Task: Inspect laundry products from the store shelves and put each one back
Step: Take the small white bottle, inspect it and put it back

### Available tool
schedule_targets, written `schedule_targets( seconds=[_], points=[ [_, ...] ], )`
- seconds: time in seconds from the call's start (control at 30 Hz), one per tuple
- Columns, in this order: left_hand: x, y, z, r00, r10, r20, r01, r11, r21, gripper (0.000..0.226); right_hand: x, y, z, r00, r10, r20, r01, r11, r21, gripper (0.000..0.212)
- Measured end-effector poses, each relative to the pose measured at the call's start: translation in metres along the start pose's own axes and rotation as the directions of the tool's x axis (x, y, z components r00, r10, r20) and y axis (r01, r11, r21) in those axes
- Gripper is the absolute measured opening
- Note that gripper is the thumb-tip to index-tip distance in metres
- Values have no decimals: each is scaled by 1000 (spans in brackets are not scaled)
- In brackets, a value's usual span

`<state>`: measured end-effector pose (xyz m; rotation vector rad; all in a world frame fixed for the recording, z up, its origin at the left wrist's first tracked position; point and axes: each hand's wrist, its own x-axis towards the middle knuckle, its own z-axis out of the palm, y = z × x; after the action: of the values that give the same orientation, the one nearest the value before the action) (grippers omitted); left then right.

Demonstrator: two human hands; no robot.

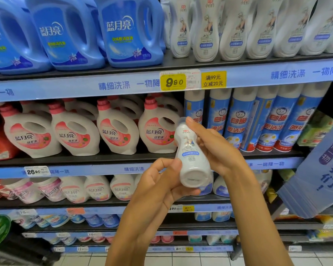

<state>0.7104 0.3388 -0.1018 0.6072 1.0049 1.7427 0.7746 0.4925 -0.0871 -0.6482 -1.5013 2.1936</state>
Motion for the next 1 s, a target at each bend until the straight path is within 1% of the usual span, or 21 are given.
schedule_targets(
  seconds=[0.07,0.17,0.3,0.4,0.47,0.53,0.67,0.73,0.83,0.93,1.0],
  points=[
    [-2,0,-1,1000,-10,-3,10,1000,11,59,1,3,1,1000,10,-3,-11,1000,-15,40],
    [-3,-1,-3,1000,-18,4,17,999,40,55,0,1,0,999,-15,33,15,1000,6,38],
    [-2,-4,-9,1000,-15,6,14,989,148,43,-7,-10,-4,976,-182,122,171,981,94,32],
    [0,-5,-9,1000,16,0,-15,973,232,45,-15,-17,-2,946,-289,150,275,955,109,44],
    [2,-6,-7,999,51,-2,-49,970,239,48,-19,-19,0,930,-337,146,326,940,97,51],
    [5,-6,-8,997,77,8,-77,968,241,48,-24,-21,1,907,-393,153,385,920,77,50],
    [11,-6,-14,992,120,30,-123,952,281,47,-33,-23,-2,852,-475,219,486,874,4,54],
    [16,-5,-16,986,164,24,-162,926,341,45,-36,-23,-4,823,-500,269,524,851,-25,54],
    [23,-7,-14,967,255,24,-237,855,461,40,-39,-23,-4,795,-517,319,559,827,-52,53],
    [26,-9,-8,942,333,51,-305,781,545,40,-39,-24,-2,780,-539,318,572,820,-13,52],
    [27,-8,-7,926,374,50,-335,755,564,41,-40,-26,-1,781,-546,303,570,822,12,53]
  ],
)
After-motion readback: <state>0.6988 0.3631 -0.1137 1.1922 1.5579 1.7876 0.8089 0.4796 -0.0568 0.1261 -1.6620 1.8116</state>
